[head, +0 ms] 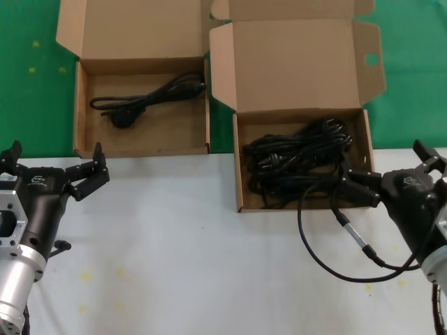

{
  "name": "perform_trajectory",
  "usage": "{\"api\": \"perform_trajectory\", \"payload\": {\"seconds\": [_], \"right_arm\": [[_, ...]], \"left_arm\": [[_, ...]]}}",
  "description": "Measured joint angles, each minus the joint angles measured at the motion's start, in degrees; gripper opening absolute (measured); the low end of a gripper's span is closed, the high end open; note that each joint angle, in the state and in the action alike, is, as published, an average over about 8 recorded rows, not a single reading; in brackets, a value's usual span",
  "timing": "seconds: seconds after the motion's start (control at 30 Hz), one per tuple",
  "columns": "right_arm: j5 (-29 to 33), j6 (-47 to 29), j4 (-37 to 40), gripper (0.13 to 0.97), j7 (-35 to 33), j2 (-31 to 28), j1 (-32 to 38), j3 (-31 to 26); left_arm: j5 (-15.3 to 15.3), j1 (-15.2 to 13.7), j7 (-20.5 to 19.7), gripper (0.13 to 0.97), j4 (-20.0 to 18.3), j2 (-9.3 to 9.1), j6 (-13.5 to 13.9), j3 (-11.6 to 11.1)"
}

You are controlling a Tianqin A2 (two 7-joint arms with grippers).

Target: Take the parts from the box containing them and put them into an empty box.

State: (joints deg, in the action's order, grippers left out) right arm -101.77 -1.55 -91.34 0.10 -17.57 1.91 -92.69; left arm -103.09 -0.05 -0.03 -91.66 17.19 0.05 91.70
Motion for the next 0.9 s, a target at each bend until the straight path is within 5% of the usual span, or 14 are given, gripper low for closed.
{"api": "perform_trajectory", "payload": {"seconds": [0.9], "right_arm": [[0.00, 0.00, 0.00, 0.966, 0.00, 0.00, 0.00, 0.00]], "left_arm": [[0.00, 0.00, 0.00, 0.966, 0.00, 0.00, 0.00, 0.00]]}}
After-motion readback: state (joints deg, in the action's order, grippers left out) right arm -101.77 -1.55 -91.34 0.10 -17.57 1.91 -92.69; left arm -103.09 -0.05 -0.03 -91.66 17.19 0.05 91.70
